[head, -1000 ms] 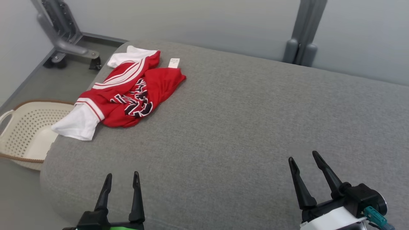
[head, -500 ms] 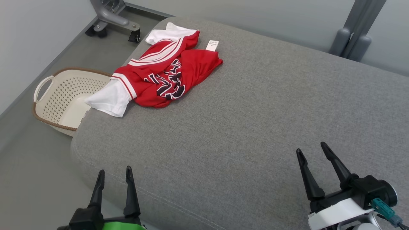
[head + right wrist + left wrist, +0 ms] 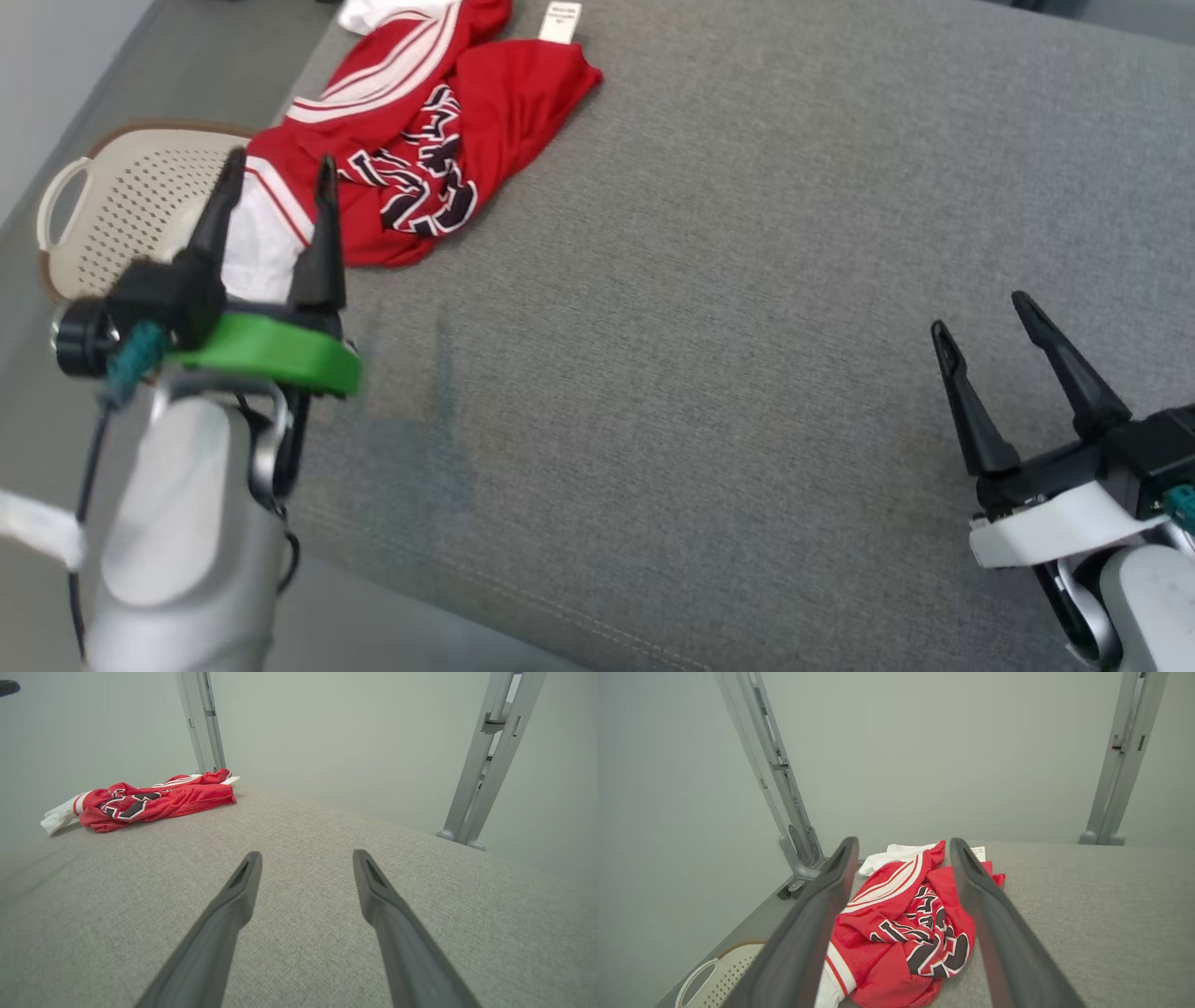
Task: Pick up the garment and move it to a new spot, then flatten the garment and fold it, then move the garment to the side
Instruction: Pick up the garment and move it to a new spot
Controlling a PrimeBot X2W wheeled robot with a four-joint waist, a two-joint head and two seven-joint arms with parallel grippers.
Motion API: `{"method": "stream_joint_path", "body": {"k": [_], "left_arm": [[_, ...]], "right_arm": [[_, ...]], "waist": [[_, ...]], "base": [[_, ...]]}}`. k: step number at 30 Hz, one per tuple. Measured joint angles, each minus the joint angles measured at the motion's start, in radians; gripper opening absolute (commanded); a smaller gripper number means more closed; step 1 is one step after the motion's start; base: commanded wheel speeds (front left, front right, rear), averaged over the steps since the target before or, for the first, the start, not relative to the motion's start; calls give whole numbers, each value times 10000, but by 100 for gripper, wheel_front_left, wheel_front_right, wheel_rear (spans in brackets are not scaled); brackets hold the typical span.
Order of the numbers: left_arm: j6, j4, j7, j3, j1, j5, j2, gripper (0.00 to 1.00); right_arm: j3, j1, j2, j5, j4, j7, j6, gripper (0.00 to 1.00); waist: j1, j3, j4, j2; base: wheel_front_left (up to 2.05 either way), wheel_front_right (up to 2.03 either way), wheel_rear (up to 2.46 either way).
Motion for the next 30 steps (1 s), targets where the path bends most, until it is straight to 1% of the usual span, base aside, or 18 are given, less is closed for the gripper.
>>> {"method": "stream_joint_path", "body": {"k": [3, 6, 9, 15, 19, 23, 25, 28, 30], "left_arm": [[-159, 1793, 1055, -58, -2075, -347, 543, 100], [-234, 3227, 1785, -102, -3731, -476, 1129, 100], [-253, 4646, 2385, -15, -4633, -892, 1580, 100], [-280, 6798, 3586, -63, -5664, -1739, 2029, 100], [-280, 7735, 3745, 31, -6030, -1948, 2562, 100], [-280, 8468, 3864, 117, -6212, -2151, 2667, 100], [-251, 8713, 3852, 276, -6308, -2284, 2830, 100], [-251, 8961, 3668, 422, -6358, -2462, 3020, 100], [-253, 9007, 3312, 433, -6331, -2514, 3133, 100]], "right_arm": [[33, -375, -201, -2, -115, 0, 2, 100], [50, -651, -341, -17, -253, 0, 0, 100], [-8, -920, -261, -104, -399, 0, 2, 100], [58, -1056, -190, -121, -665, 0, 2, 100], [-4, -1162, -109, -196, -782, 0, 0, 100], [0, -1189, -92, -219, -882, 0, 0, 100], [38, -1259, -67, -217, -886, 0, 2, 100], [38, -1387, 33, -268, -932, 0, 0, 100], [44, -1391, 79, -320, -913, 0, 0, 100]], "waist": [[0, 448, -410, 0], [0, 798, -880, 0], [0, 1117, -1388, 0], [0, 1818, -2332, 0], [0, 2333, -2862, 0], [0, 2832, -3296, 0], [0, 2999, -3501, 0], [0, 3185, -3811, 1], [0, 3266, -3989, 0]], "base": [[0, 0, 0], [0, 0, 0], [0, 0, 0], [0, 0, 0], [0, 0, 0], [0, 0, 0], [0, 0, 0], [0, 0, 0], [0, 0, 0]]}}
